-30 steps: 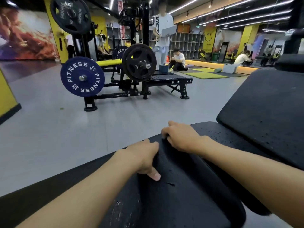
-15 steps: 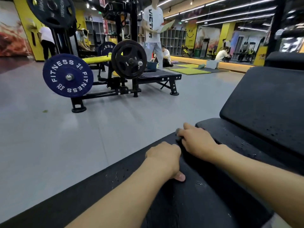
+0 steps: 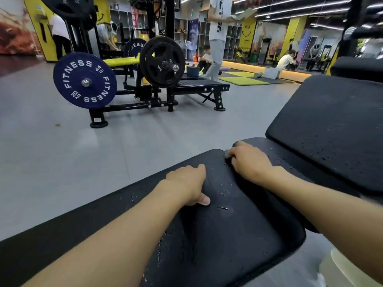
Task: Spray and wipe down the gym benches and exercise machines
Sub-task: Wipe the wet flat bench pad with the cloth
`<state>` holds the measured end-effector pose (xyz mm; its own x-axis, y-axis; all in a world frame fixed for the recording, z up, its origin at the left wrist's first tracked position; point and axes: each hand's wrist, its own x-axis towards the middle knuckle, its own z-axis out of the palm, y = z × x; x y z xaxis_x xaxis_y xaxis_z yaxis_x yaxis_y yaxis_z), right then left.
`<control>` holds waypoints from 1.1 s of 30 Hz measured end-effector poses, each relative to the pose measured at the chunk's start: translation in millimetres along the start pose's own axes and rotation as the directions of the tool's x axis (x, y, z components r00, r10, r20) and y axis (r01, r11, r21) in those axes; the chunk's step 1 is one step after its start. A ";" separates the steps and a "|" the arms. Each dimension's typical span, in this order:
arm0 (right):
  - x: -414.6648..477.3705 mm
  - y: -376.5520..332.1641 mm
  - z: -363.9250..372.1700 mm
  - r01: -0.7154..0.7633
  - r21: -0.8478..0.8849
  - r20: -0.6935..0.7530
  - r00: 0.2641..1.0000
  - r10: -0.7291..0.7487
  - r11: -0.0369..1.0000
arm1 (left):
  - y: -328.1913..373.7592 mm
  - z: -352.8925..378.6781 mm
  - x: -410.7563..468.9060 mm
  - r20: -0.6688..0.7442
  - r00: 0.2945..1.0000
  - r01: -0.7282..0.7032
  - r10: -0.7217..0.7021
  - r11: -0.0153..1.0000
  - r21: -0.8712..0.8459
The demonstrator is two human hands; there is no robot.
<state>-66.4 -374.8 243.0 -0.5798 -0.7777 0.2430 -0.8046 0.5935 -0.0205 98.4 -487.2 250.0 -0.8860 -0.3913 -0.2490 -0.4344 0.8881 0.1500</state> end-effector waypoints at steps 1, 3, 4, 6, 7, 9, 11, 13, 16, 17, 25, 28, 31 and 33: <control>-10.3 -6.5 -1.0 0.059 -0.022 0.018 0.998 -0.059 0.998 | 4.6 0.1 -2.2 0.009 1.000 0.009 -0.009 1.000 0.000; -27.8 -21.2 2.7 0.221 -0.008 0.072 0.973 -0.220 0.975 | 2.7 0.2 -1.1 0.011 1.000 0.012 -0.013 1.000 0.027; -30.4 -21.3 1.2 0.247 0.025 0.087 0.965 -0.248 0.969 | 1.5 1.4 -0.6 0.009 1.000 0.015 -0.015 0.999 0.050; -16.9 -13.1 -4.5 0.117 0.060 0.056 0.991 -0.120 0.991 | -2.5 4.5 0.1 -0.014 1.000 0.000 0.001 0.996 0.094; -13.3 -8.5 -4.7 0.038 0.082 0.021 0.999 -0.040 0.996 | -1.5 5.4 -0.3 -0.028 0.999 -0.020 0.022 0.995 0.098; -19.1 -18.5 -1.0 0.032 0.048 -0.015 0.999 -0.032 0.998 | 0.4 6.0 -1.6 -0.047 0.998 -0.046 0.049 0.997 0.063; -39.0 -34.6 4.2 0.194 0.040 0.039 0.980 -0.196 0.980 | 2.0 4.6 -2.0 -0.011 0.997 -0.071 0.071 0.997 0.028; -46.2 -29.9 1.7 0.237 0.098 0.072 0.967 -0.245 0.966 | 4.5 3.8 -4.4 0.085 0.994 -0.068 0.069 0.998 -0.020; -30.6 -9.8 -3.7 -0.015 0.119 0.000 1.000 0.015 0.993 | 8.4 10.8 -9.3 0.113 0.992 -0.059 0.062 0.998 -0.035; -32.5 -13.5 -2.9 -0.044 0.087 -0.016 0.999 0.045 0.995 | 9.0 13.5 -10.1 0.099 0.993 -0.057 0.059 0.998 -0.023; -51.6 -1.1 -11.0 -0.045 0.056 0.018 0.999 0.044 0.997 | 10.5 17.4 -15.9 0.050 0.998 -0.047 0.048 0.999 -0.017; -68.4 -18.3 -8.1 0.096 -0.028 0.008 0.995 -0.096 0.995 | 11.7 17.7 -15.0 0.047 0.998 -0.051 0.051 0.999 0.017; -82.6 -13.2 -8.3 0.216 0.022 0.086 0.972 -0.217 0.976 | 13.7 16.2 -16.2 0.045 0.998 -0.053 0.050 0.997 0.049; -71.6 3.2 -14.9 0.020 0.050 0.042 0.999 -0.023 0.999 | 13.9 15.3 -18.3 0.051 0.998 -0.048 0.046 0.998 0.033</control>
<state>-25.5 -314.1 240.0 -0.5665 -0.7989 0.2020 -0.8217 0.5663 -0.0643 111.0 -464.0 242.0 -0.8957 -0.3370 -0.2903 -0.3858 0.9133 0.1302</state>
